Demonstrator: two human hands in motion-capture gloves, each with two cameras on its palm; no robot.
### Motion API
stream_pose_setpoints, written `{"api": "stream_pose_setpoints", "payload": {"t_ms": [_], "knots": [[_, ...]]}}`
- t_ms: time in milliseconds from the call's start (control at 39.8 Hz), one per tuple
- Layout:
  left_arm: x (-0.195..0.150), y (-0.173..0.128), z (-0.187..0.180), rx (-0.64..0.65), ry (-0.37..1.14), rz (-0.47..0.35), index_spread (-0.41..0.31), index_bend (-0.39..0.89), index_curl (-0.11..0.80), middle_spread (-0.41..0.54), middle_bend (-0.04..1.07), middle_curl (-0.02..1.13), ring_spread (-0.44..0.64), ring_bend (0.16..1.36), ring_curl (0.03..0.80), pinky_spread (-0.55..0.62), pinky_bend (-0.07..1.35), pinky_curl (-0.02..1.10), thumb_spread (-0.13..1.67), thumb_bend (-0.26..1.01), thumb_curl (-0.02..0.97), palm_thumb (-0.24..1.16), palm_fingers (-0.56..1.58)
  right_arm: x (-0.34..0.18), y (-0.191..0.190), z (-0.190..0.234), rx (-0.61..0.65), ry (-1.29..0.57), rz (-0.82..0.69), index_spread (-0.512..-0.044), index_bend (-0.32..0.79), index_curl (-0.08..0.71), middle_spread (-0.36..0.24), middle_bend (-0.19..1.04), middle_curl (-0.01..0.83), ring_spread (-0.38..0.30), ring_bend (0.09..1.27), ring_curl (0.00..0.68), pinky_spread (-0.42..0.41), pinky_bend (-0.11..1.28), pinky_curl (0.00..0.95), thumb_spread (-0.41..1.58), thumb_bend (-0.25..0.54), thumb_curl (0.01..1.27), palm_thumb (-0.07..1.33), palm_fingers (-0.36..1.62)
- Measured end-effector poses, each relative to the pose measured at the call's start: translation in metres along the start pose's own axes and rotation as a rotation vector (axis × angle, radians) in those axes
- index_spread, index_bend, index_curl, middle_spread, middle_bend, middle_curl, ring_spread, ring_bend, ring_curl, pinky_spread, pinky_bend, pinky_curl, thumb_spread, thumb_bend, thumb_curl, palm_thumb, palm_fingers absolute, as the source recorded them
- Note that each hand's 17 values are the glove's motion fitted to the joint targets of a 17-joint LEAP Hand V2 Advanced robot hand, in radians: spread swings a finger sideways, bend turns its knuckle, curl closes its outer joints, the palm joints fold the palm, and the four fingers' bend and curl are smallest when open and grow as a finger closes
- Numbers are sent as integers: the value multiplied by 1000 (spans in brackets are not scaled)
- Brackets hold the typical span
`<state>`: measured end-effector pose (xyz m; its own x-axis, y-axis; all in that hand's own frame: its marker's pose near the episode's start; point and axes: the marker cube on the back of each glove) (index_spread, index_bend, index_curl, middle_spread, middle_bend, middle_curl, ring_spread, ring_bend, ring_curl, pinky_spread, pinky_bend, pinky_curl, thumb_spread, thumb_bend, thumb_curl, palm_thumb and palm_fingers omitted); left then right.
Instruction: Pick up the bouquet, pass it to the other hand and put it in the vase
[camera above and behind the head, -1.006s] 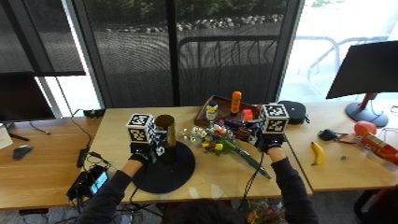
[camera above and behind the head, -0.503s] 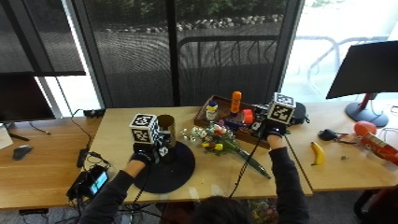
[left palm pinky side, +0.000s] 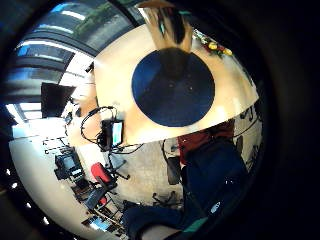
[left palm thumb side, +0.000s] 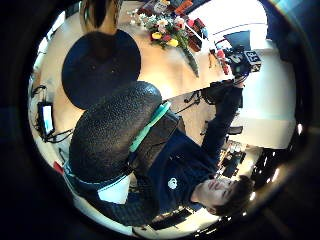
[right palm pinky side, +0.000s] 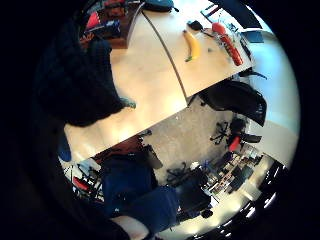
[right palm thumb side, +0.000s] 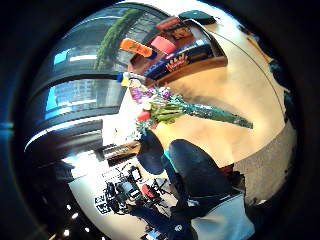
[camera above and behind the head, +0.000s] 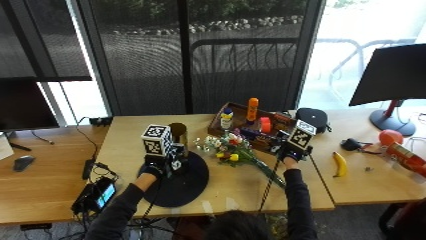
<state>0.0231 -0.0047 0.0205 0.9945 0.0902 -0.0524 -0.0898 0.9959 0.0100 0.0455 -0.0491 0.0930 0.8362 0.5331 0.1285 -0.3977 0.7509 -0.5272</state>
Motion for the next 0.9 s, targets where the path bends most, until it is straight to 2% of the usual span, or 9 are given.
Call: {"api": "stream_pose_setpoints", "payload": {"t_ms": [101,176,201,302,352,503,679,905], "knots": [[0,-1,1,-5,2,-2,-30,161,332,240,175,242,348,599,254,403,442,312,1116,-19,247,38,150,6,-15,21,-80,4,10,-179,50,85,-44,210,390,-153,724,402,90,705,397,1026,-23,309,468,493],[1,-1,1,-9,3,-1,-29,160,333,238,177,248,349,598,255,403,440,314,1117,-19,250,38,151,10,-54,38,107,0,-29,-176,56,87,-42,214,397,-153,722,403,99,707,394,1021,-18,316,484,482],[2,-2,1,-10,3,1,-29,160,333,235,176,249,349,597,255,404,440,315,1117,-19,251,37,151,12,-66,47,129,-1,-32,-176,59,87,-41,216,399,-153,716,401,100,710,394,1019,-19,317,488,478],[4,-2,3,-13,1,6,-28,158,334,232,181,258,349,595,256,405,431,315,1117,-18,253,42,152,19,-88,85,28,1,11,-175,69,92,-42,229,410,-146,703,400,109,705,389,1012,-15,327,517,471],[5,-2,4,-18,2,6,-28,158,335,231,179,261,349,594,257,406,429,316,1117,-19,254,42,152,20,-93,96,34,3,13,-175,67,93,-46,234,413,-145,701,398,114,704,386,1010,-18,329,523,473],[5,-4,7,-24,9,8,-28,159,337,229,178,270,350,590,258,407,424,317,1122,-19,256,43,155,20,-81,109,233,22,35,-179,81,103,-55,240,422,-143,691,397,115,692,377,1007,-19,341,550,483],[3,-3,9,-28,5,9,-27,159,340,228,175,278,350,588,260,407,421,320,1124,-19,257,43,155,22,-84,130,244,65,135,-181,93,122,-75,265,434,-141,656,389,111,667,366,1006,-19,352,577,514],[2,-1,13,-40,16,7,-27,163,341,220,175,286,350,581,261,408,413,322,1125,-19,259,43,162,17,-85,136,301,99,87,-205,140,164,-99,325,453,-161,601,379,122,565,339,1026,0,378,671,586]]}}
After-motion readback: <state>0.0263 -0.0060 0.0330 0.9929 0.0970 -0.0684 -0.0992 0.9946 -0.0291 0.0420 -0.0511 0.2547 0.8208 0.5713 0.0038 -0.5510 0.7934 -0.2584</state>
